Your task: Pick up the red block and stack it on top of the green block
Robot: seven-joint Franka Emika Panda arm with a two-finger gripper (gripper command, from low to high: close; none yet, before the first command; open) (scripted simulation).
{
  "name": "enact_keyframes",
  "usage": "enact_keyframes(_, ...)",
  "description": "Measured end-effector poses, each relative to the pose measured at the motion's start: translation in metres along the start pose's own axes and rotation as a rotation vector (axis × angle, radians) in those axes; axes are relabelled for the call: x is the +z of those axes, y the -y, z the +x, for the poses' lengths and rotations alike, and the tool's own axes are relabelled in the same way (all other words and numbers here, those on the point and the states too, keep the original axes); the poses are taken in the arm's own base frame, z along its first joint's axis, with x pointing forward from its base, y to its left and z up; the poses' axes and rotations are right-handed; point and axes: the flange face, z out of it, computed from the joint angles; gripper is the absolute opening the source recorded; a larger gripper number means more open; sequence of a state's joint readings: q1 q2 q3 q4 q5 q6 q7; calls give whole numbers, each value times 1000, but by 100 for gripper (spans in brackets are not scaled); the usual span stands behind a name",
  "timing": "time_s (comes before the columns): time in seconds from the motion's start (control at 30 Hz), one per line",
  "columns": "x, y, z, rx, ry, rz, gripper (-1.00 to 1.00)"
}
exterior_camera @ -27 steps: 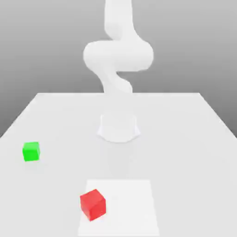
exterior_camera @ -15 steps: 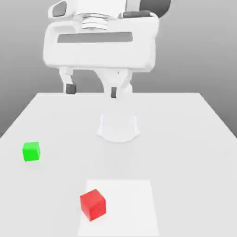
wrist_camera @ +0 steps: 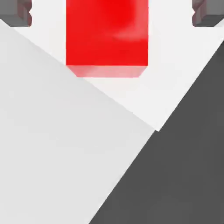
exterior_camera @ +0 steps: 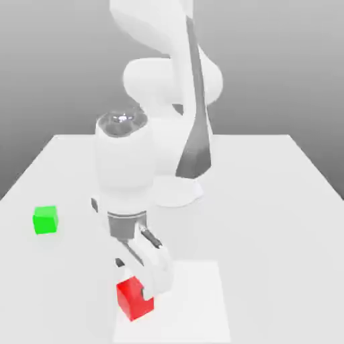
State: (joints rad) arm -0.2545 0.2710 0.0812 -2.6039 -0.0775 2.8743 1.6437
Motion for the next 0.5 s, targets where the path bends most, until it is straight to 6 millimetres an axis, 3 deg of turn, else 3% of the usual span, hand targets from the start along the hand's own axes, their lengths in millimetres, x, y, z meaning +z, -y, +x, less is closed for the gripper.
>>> enact_keyframes(0.03, 10, -1, 0, 0, -1, -1, -100)
enact_keyframes(0.27, 12, -1, 0, 0, -1, 1, -100)
enact_keyframes(0.43, -38, -1, 0, 1, -1, 1, -100)
enact_keyframes(0.5, -50, -8, 36, 36, -13, -1, -100)
